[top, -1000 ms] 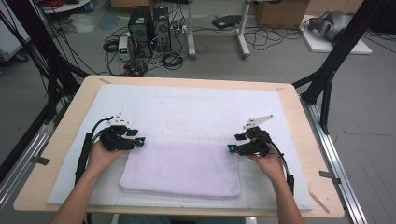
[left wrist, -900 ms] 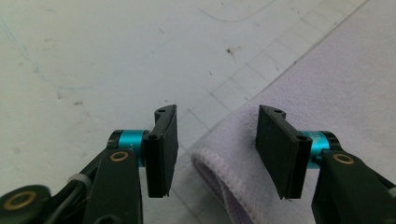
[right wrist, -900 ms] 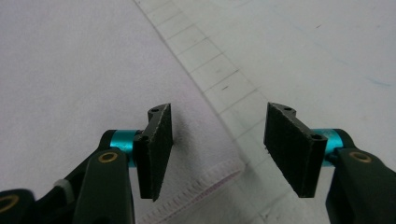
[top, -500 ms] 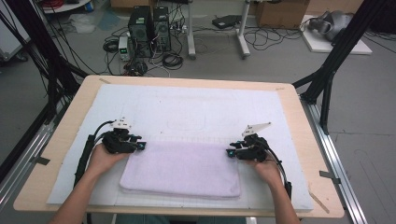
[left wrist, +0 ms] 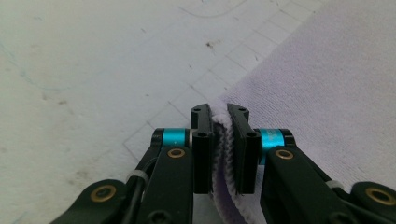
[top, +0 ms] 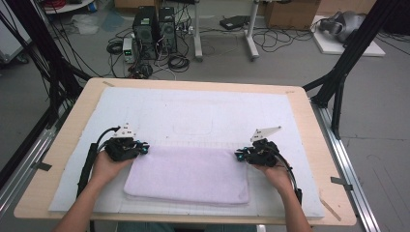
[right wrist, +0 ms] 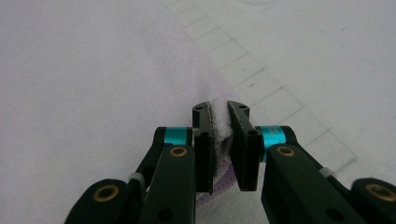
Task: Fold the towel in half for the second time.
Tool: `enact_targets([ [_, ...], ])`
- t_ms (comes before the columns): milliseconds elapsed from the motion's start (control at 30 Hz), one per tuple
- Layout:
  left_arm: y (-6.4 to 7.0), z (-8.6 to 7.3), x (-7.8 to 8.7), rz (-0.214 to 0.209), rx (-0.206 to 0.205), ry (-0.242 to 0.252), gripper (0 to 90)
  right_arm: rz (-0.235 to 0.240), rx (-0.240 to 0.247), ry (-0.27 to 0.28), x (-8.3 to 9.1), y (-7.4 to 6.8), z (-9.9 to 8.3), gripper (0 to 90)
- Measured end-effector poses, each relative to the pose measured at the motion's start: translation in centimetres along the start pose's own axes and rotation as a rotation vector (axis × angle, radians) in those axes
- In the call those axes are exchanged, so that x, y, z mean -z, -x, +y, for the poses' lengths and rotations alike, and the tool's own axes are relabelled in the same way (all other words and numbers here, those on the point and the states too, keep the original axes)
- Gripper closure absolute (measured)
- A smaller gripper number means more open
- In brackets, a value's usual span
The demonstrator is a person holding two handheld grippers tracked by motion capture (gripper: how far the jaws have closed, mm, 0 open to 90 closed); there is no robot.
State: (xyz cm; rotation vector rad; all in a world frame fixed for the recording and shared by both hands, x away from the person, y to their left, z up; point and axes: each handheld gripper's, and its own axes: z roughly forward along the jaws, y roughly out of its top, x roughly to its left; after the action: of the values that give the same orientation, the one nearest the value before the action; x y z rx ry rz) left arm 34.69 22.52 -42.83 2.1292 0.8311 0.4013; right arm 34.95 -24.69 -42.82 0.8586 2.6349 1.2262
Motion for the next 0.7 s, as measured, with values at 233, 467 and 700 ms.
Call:
enact_targets([
  [233, -0.4, 1.4, 0.8, 0.078, 0.012, 0.088, 81.1, -0.037, 0.039, -0.003, 1.0, 0.3, 2.2, 81.9],
  [467, -2.1, 4.9, 0.0, 0.122, 0.028, 0.120, 81.1, -0.157, 0.046, 0.021, 1.9, 2.6, 5.7, 81.9],
  [700, -4.1, 8.1, -1.1, 0.163, 0.047, 0.128, 81.1, -0.227, 0.019, 0.029, 2.3, 5.0, 8.8, 81.8],
])
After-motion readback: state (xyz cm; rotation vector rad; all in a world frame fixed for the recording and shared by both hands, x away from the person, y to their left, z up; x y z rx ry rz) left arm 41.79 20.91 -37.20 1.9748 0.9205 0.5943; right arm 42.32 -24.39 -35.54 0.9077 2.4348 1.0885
